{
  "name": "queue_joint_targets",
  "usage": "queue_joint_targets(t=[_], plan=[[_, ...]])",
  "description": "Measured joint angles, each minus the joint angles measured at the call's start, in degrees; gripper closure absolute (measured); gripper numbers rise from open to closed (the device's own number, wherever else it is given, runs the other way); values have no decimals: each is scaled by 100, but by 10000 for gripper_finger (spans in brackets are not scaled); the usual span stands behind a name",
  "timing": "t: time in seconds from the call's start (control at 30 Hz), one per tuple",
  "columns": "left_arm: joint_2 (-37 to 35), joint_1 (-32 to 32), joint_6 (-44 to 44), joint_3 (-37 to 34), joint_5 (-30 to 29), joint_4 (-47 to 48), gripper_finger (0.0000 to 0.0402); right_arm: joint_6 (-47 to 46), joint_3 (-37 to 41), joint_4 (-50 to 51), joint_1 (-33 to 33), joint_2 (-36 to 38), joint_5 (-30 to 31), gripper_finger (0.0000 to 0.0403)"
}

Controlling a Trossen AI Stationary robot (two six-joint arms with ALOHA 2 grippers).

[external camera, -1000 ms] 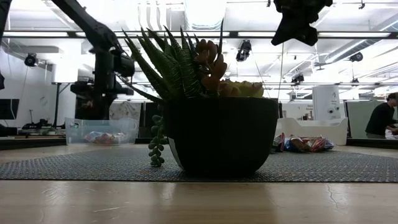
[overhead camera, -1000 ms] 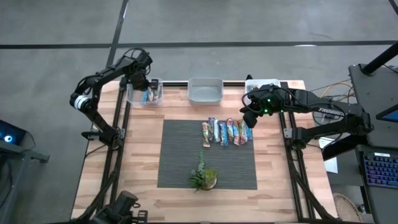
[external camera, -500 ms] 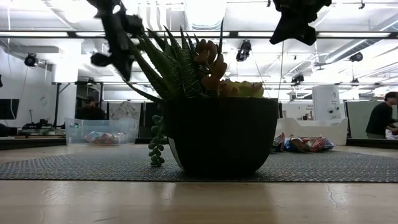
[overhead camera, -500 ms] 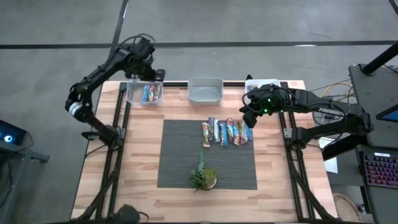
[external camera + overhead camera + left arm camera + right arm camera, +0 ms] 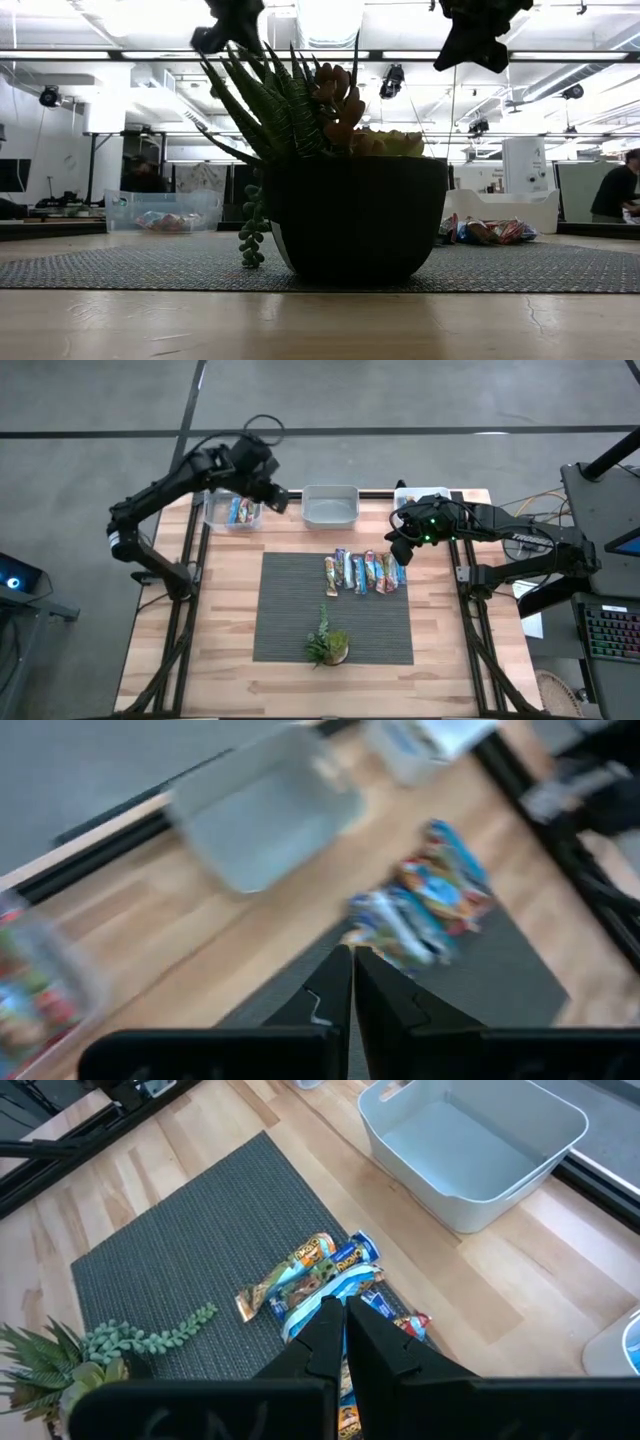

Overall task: Pick and place Granola Bars by type
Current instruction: Put the yellow granola bar into the white bin

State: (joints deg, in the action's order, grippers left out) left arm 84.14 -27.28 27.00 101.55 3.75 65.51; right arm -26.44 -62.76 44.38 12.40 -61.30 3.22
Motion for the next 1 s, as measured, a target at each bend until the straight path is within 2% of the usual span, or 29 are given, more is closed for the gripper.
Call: queue_joint_targets(t=[0.3,0.6,0.83,1.0], plan=[[31,1331,112,-48,-2,-1040,401,-13,0,0,0,0,-20,394],[202,1913,50,-56,-26,-1303,401,-13,0,2,-2,0,-20,394],[309,2203,-1888,-56,-13,-1366,401,-13,0,2,-2,0,-22,394],[384,2215,-2914,-56,-25,-1457,401,-13,0,4,-2,0,-22,394]])
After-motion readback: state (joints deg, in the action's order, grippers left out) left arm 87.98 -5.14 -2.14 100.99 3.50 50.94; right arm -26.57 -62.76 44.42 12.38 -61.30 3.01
